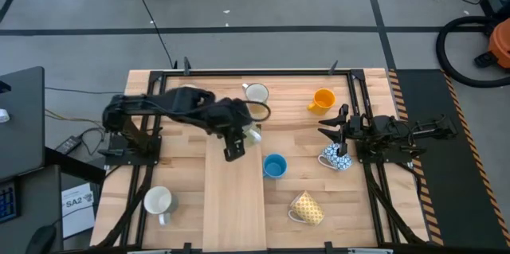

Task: Place coffee mugs
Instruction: Put the light green mug on the shelf

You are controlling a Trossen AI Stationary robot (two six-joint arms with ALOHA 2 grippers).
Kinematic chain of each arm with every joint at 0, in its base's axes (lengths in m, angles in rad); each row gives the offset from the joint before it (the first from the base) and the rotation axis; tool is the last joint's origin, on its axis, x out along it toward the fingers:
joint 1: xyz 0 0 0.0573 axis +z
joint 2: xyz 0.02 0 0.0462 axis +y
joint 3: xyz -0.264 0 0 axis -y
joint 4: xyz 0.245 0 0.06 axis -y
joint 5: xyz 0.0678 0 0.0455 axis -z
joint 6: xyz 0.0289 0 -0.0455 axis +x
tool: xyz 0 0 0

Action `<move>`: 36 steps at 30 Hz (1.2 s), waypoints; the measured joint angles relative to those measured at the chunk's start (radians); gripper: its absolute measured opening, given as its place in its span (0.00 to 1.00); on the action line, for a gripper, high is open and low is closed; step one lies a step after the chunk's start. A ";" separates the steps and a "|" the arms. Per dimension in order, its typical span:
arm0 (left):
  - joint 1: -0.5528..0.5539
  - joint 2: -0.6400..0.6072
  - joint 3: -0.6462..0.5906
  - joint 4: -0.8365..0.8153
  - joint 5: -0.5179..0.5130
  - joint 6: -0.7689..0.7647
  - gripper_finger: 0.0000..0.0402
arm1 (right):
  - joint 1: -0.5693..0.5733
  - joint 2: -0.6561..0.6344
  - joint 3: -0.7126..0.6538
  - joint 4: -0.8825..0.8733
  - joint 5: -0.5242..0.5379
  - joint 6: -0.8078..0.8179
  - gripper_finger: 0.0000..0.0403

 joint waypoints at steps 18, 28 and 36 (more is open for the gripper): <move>0.007 0.068 -0.004 -0.026 0.019 -0.022 0.09 | 0.000 0.000 0.000 -0.002 0.000 0.000 0.33; 0.006 0.108 -0.003 -0.026 0.018 -0.034 0.09 | 0.000 0.000 0.000 0.000 0.000 0.000 0.33; 0.006 0.113 -0.003 -0.016 0.018 -0.053 0.10 | 0.000 0.004 0.000 0.000 0.000 0.000 0.33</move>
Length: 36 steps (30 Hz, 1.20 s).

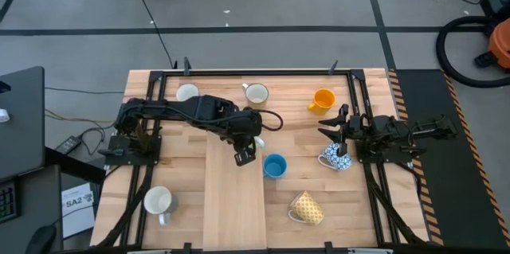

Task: Place coffee mugs
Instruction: Put the light green mug on the shelf

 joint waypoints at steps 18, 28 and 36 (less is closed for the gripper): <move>0.001 0.002 -0.003 0.002 0.003 -0.003 0.16 | 0.000 0.000 0.000 0.000 0.000 0.000 0.33; 0.002 0.002 -0.003 0.001 0.000 -0.022 0.33 | 0.000 0.000 0.000 0.000 0.000 0.000 0.33; 0.002 0.002 -0.003 0.002 -0.002 -0.022 0.48 | 0.000 0.000 0.000 0.000 0.000 0.000 0.33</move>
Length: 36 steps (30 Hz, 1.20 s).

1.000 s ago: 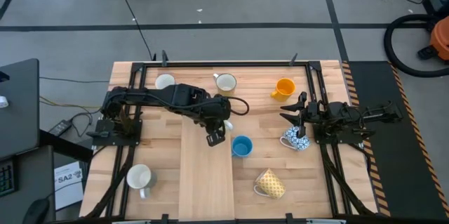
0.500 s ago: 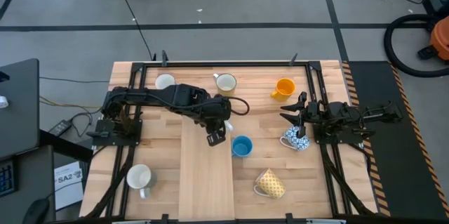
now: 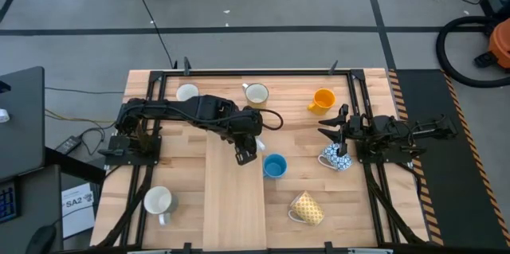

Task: Place coffee mugs
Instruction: Put the light green mug on the shelf, then put the red mug on the shelf

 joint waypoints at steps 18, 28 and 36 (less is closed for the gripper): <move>-0.001 -0.021 0.000 0.006 0.003 -0.005 0.52 | 0.000 0.000 0.000 0.000 0.000 0.000 0.33; -0.001 -0.086 0.001 0.036 0.003 0.001 0.52 | 0.000 0.000 0.000 -0.001 0.000 0.000 0.33; 0.005 -0.181 0.001 -0.026 0.004 0.028 0.52 | 0.000 0.001 0.000 -0.007 0.000 0.000 0.33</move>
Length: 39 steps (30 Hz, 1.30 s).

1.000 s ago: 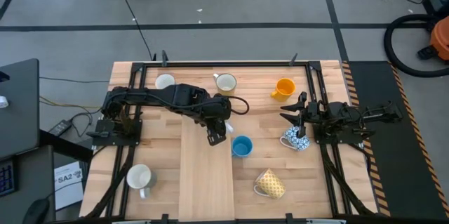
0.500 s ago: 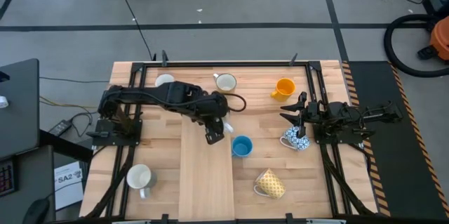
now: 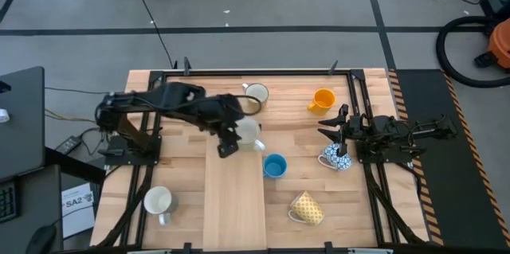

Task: Place coffee mugs
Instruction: Put the red mug on the shelf

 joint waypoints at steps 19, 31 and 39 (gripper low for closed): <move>0.304 -0.337 -0.191 -0.249 -0.180 0.051 0.52 | 0.000 0.000 0.000 -0.002 0.000 0.000 0.33; 0.600 -0.426 -0.727 0.080 -0.083 0.258 0.52 | 0.000 0.000 0.000 -0.003 0.000 0.000 0.33; 0.723 -0.425 -0.907 0.308 -0.021 0.293 0.52 | 0.000 0.000 0.000 -0.002 0.000 0.000 0.33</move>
